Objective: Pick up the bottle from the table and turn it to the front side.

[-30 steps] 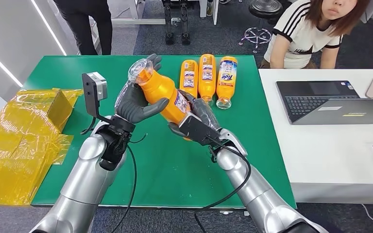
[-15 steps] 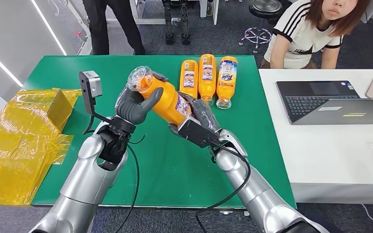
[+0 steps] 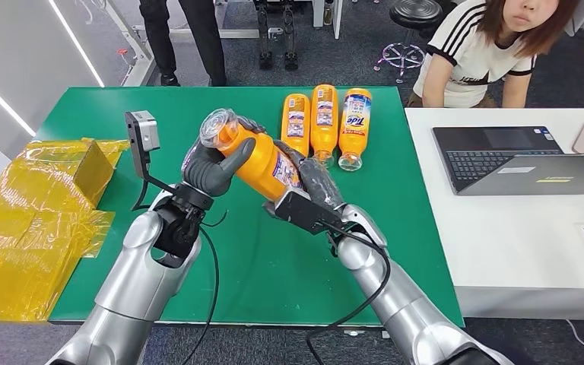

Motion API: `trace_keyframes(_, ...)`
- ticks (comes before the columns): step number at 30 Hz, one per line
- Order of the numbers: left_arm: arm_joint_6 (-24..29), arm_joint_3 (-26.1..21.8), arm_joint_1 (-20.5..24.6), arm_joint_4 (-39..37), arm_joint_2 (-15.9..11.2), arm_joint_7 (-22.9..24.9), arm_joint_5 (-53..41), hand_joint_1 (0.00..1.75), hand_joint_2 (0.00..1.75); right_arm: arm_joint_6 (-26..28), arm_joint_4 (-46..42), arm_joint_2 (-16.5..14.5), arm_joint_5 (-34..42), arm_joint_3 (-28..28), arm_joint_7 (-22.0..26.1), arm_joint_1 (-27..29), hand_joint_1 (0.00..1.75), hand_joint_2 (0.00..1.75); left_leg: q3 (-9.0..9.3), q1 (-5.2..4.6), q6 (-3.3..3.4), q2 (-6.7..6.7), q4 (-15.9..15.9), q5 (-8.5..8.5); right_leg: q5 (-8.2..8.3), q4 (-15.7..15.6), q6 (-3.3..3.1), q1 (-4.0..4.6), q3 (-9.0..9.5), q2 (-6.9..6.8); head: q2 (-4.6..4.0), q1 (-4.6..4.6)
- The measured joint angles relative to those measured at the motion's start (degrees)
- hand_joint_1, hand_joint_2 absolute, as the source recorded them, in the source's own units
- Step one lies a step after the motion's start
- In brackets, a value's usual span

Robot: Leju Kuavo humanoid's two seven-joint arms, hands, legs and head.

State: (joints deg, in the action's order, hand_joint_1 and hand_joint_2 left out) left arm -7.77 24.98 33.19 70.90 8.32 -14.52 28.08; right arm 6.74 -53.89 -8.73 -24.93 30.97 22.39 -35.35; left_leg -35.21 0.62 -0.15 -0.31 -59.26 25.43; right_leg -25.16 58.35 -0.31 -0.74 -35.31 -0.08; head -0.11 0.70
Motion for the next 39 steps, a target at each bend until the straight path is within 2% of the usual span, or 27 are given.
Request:
trace_keyframes(4, 1.20, 0.00, -0.03, 0.02, 0.12, -1.84, -3.18, 1.75, 1.75, 0.16, -1.31, 0.29, 0.15, -0.76, -0.26, 1.35, 0.00, 1.75, -0.01, 0.00, 0.00, 0.00, 0.00, 0.00, 0.00, 0.00, 0.00, 0.00, 0.00, 0.00, 0.00, -0.01)
trace_keyframes(11, 6.68, 0.00, -0.11, 0.24, 0.16, -5.73, -14.23, 1.75, 1.75, 0.76, -8.04, 2.45, 0.74, -3.06, 0.24, 6.51, 0.00, 1.75, -0.03, -0.01, 0.00, -0.02, 0.00, 0.01, 0.00, -0.01, 0.00, -0.01, 0.00, -0.02, 0.00, -0.01)
trace_keyframes(16, 14.20, 0.00, 0.04, 0.26, -0.78, -9.15, -26.34, 1.75, 1.75, 1.51, -14.78, 4.82, 0.59, -3.87, 0.65, 10.12, 0.00, 1.75, -0.02, 0.00, 0.00, -0.01, 0.00, 0.01, 0.00, -0.01, 0.00, 0.00, 0.00, -0.01, 0.00, 0.00)
trace_keyframes(22, 26.65, 0.05, 1.78, 0.08, -2.61, -10.90, -46.02, 1.75, 1.75, 2.51, -23.22, 7.77, 1.00, -3.94, 1.38, 13.74, 0.00, 1.75, -0.02, 0.00, 0.00, -0.01, 0.01, 0.01, 0.00, -0.01, 0.00, 0.00, -0.01, 0.00, 0.00, -0.01)
trace_keyframes(26, 34.75, 0.57, 3.86, -0.61, -4.23, -8.85, -61.52, 1.75, 1.75, 3.41, -28.37, 9.24, 1.39, -3.93, 1.68, 15.77, 0.00, 1.75, -0.02, 0.00, 0.00, 0.00, 0.01, 0.01, 0.00, -0.01, 0.00, 0.00, -0.01, 0.00, 0.00, 0.00)
trace_keyframes(31, 44.28, 2.66, 6.23, -2.32, -7.00, -3.05, -86.03, 1.75, 1.75, 3.68, -33.32, 10.17, 1.45, -3.93, 1.75, 17.81, 0.00, 1.75, -0.02, 0.00, 0.00, 0.03, 0.01, 0.01, 0.00, -0.01, 0.00, 0.00, -0.01, 0.02, 0.00, 0.00)
trace_keyframes(35, 46.78, 4.30, 6.68, -3.47, -8.92, 1.71, -101.91, 1.75, 1.75, 4.84, -35.65, 10.93, 0.72, -3.95, 2.29, 19.64, 0.00, 1.75, -0.02, 0.00, 0.00, 0.04, 0.01, 0.01, -0.01, -0.01, 0.00, 0.00, -0.01, 0.01, 0.00, 0.00)
trace_keyframes(39, 44.67, 6.10, 6.62, -4.43, -10.16, 6.29, -113.30, 1.75, 1.75, 6.13, -38.42, 11.75, -0.35, -4.09, 2.31, 22.30, 0.00, 1.75, -0.02, 0.00, 0.00, 0.04, 0.01, 0.01, -0.01, -0.02, 0.00, 0.00, -0.01, 0.01, 0.00, -0.01)
